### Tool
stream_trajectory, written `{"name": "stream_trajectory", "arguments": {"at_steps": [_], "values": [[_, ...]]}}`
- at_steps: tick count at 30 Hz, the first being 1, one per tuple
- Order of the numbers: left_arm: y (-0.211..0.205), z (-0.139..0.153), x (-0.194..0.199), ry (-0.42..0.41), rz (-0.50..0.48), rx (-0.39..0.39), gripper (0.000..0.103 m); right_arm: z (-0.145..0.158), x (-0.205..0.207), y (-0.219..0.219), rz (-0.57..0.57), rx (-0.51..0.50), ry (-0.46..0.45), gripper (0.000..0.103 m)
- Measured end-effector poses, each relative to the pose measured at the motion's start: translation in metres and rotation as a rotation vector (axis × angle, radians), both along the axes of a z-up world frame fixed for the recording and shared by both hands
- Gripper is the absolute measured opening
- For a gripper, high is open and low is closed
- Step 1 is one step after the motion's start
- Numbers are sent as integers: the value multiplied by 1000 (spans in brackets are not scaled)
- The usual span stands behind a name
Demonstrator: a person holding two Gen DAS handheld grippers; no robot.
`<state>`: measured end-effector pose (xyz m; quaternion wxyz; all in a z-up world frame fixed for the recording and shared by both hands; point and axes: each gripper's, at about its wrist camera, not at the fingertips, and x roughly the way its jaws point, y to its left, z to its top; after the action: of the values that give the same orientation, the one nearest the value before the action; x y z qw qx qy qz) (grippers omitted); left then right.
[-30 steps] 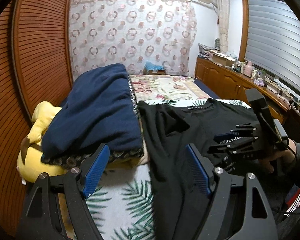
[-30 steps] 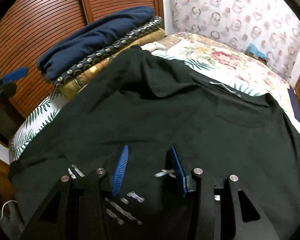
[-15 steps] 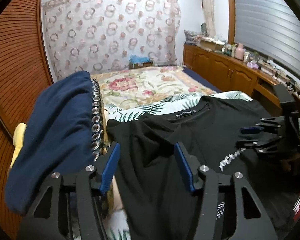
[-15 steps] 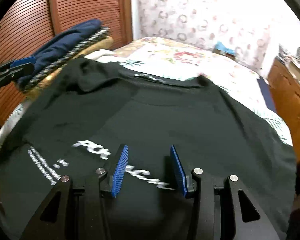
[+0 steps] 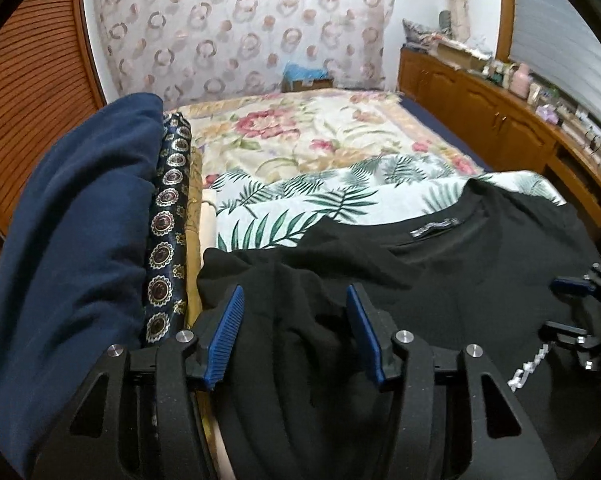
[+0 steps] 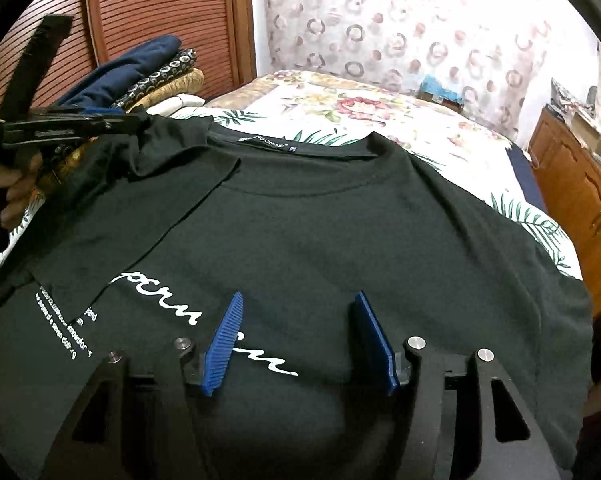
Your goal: Fold small clothes
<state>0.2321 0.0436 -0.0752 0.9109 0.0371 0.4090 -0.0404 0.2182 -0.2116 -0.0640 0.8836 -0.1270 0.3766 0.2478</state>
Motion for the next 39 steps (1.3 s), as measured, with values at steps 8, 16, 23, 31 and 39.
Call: {"name": "stream_trajectory", "arguments": {"at_steps": [8, 16, 23, 31, 39], "values": [[1, 0, 1, 18, -14, 59, 1, 0, 0, -2, 3, -3, -3, 62], [34, 50, -9, -153, 90, 86, 1, 0, 0, -2, 5, -1, -4, 62], [59, 48, -1, -145, 138, 62, 1, 0, 0, -2, 6, 0, -4, 62], [54, 62, -37, -232, 91, -11, 28, 0, -1, -2, 9, 1, -4, 63], [40, 69, -84, -308, -8, -100, 81, 0, 0, -3, 12, 3, -4, 64]]}}
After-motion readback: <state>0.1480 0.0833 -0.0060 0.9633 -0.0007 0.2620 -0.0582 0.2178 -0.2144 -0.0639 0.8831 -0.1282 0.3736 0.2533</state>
